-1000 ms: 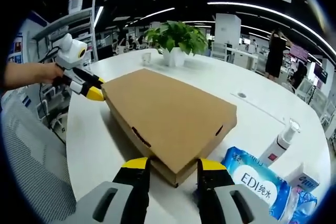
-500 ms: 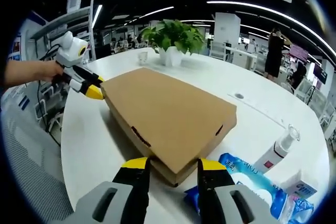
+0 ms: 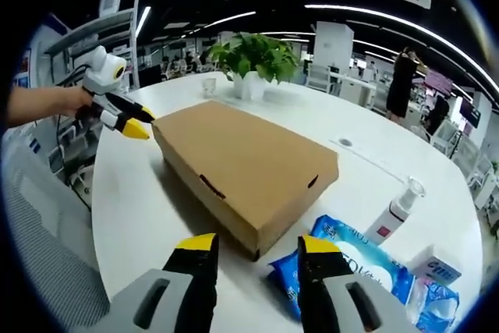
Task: Operate the shoe box by opening the lid, removing the specified soft item, and placing it in the target area until the item is outside and the box remains undamaged.
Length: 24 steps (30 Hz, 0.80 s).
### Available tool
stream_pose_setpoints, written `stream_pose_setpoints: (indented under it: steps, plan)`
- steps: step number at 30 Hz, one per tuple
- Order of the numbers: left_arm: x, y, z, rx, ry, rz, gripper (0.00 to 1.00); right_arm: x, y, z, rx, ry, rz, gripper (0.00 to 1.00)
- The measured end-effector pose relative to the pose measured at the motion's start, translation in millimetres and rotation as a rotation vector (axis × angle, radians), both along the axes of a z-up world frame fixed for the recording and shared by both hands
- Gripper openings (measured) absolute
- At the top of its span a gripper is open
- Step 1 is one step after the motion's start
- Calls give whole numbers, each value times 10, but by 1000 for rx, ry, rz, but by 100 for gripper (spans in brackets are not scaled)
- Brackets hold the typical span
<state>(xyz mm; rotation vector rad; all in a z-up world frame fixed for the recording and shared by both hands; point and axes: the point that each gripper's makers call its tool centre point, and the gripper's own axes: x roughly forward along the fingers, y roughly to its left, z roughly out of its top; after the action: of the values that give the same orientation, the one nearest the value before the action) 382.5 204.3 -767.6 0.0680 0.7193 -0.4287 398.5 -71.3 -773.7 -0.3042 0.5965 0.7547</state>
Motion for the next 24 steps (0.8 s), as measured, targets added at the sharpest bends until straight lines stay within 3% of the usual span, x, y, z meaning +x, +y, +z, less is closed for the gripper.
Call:
stream_pose_setpoints:
  steps: [10, 24]
  plan:
    - [-259, -34, 174, -33, -33, -6, 53, -240, -311, 147, 0, -31, -47, 45]
    - [-597, -156, 463, -91, -90, 3, 64, -573, -824, 433, 66, -55, -225, 59]
